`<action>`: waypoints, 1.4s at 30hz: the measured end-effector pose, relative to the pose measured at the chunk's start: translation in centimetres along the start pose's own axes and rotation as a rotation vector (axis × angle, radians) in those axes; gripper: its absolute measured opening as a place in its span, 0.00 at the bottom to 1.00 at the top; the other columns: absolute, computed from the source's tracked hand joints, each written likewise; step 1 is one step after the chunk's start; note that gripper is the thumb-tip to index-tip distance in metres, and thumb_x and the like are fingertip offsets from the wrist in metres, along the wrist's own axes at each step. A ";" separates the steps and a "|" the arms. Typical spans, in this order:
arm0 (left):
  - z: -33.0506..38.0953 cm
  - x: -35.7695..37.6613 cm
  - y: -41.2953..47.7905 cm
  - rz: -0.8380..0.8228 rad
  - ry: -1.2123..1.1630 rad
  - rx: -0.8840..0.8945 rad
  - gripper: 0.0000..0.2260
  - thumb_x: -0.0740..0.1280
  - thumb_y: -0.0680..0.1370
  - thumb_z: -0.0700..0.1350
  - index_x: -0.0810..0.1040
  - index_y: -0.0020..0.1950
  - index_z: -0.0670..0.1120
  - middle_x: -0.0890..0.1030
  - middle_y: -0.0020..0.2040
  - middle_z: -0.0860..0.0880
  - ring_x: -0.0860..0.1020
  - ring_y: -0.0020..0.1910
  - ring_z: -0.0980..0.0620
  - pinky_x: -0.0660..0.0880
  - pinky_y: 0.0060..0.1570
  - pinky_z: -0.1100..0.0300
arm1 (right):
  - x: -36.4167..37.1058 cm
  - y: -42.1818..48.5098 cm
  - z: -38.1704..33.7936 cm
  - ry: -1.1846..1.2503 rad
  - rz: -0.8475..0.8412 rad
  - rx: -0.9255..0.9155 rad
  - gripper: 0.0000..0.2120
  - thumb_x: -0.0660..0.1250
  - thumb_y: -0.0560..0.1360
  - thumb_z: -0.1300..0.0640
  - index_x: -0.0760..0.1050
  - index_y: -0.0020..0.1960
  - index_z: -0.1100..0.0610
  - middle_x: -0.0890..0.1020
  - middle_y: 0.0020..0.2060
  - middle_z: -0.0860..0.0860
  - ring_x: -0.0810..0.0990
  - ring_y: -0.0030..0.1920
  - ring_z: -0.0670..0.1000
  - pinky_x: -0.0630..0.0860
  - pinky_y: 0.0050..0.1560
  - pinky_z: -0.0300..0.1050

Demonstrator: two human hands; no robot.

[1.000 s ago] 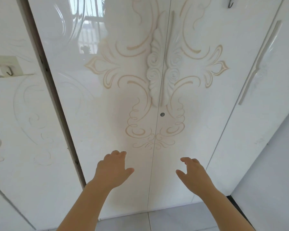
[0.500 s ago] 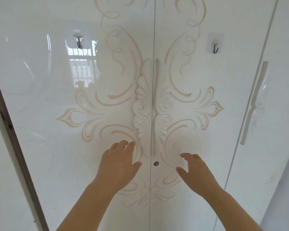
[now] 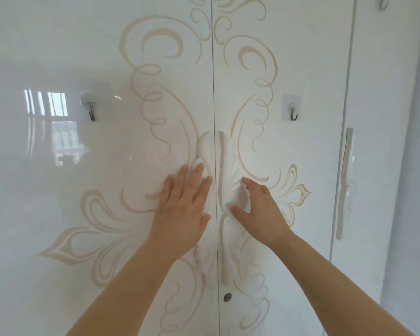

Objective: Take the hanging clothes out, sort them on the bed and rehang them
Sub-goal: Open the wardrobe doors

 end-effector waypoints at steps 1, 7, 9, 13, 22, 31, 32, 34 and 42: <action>-0.2 0.7 -0.1 0.021 0.022 0.020 0.32 0.73 0.68 0.52 0.69 0.69 0.43 0.63 0.72 0.40 0.64 0.70 0.36 0.59 0.67 0.39 | 0.3 0.2 -0.1 0.021 -0.002 0.018 0.29 0.64 0.75 0.50 0.58 0.72 0.56 0.67 0.67 0.52 0.62 0.68 0.49 0.60 0.59 0.37; -0.9 3.8 -0.2 0.140 0.045 0.066 0.27 0.56 0.74 0.53 0.62 0.73 0.48 0.56 0.75 0.43 0.56 0.73 0.39 0.50 0.71 0.42 | 2.0 0.6 0.4 0.108 0.090 0.118 0.24 0.60 0.77 0.51 0.61 0.70 0.56 0.68 0.60 0.49 0.66 0.62 0.47 0.63 0.62 0.41; -0.9 4.0 -0.2 0.172 0.045 0.071 0.27 0.56 0.74 0.53 0.61 0.73 0.47 0.56 0.75 0.43 0.56 0.73 0.39 0.50 0.71 0.42 | 2.1 0.7 0.5 0.180 0.084 0.154 0.21 0.57 0.78 0.52 0.61 0.70 0.55 0.69 0.59 0.47 0.67 0.61 0.46 0.65 0.63 0.43; -1.0 3.9 -0.3 0.197 0.052 0.073 0.27 0.54 0.75 0.53 0.62 0.73 0.47 0.57 0.74 0.43 0.57 0.73 0.39 0.52 0.70 0.42 | 1.6 0.5 0.2 0.309 0.089 0.210 0.11 0.55 0.79 0.55 0.65 0.60 0.46 0.73 0.50 0.41 0.71 0.48 0.31 0.64 0.46 0.21; -1.4 4.0 -0.4 0.193 -0.001 0.093 0.27 0.54 0.76 0.52 0.61 0.74 0.46 0.55 0.75 0.42 0.55 0.74 0.39 0.50 0.71 0.42 | -0.7 -1.1 -0.1 0.560 0.061 0.369 0.12 0.51 0.80 0.48 0.74 0.53 0.43 0.78 0.55 0.44 0.75 0.59 0.47 0.70 0.63 0.46; 2.7 -0.8 0.6 0.205 -0.585 -0.039 0.20 0.54 0.77 0.47 0.72 0.67 0.46 0.73 0.66 0.45 0.67 0.68 0.42 0.55 0.68 0.43 | -6.0 -5.2 0.8 0.697 0.078 0.423 0.22 0.49 0.75 0.37 0.78 0.52 0.46 0.82 0.50 0.47 0.81 0.52 0.50 0.77 0.55 0.47; 3.7 -1.6 0.9 0.184 -0.709 -0.058 0.22 0.50 0.78 0.49 0.70 0.69 0.47 0.72 0.67 0.47 0.65 0.69 0.45 0.53 0.69 0.47 | -6.6 -5.7 1.0 0.701 0.077 0.436 0.23 0.49 0.75 0.37 0.78 0.52 0.47 0.83 0.49 0.46 0.82 0.51 0.50 0.77 0.55 0.47; 5.7 -2.6 1.6 0.104 -0.949 -0.098 0.22 0.47 0.79 0.51 0.62 0.72 0.50 0.66 0.71 0.52 0.60 0.72 0.51 0.50 0.72 0.55 | -7.9 -6.6 1.5 0.699 0.063 0.449 0.24 0.50 0.73 0.35 0.78 0.52 0.46 0.83 0.49 0.45 0.82 0.51 0.49 0.79 0.51 0.45; 13.2 -6.4 2.0 0.135 -1.221 0.108 0.18 0.51 0.78 0.51 0.51 0.66 0.64 0.58 0.65 0.69 0.55 0.67 0.70 0.51 0.69 0.68 | -14.3 -10.9 4.3 0.702 0.040 0.484 0.32 0.52 0.69 0.32 0.73 0.62 0.50 0.79 0.59 0.49 0.79 0.57 0.53 0.74 0.62 0.54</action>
Point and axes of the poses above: each hand's wrist, its own y-axis towards the middle knuckle, its own x-axis out of the palm, z = x × y, the point moved 3 cm from there along y, towards the middle knuckle
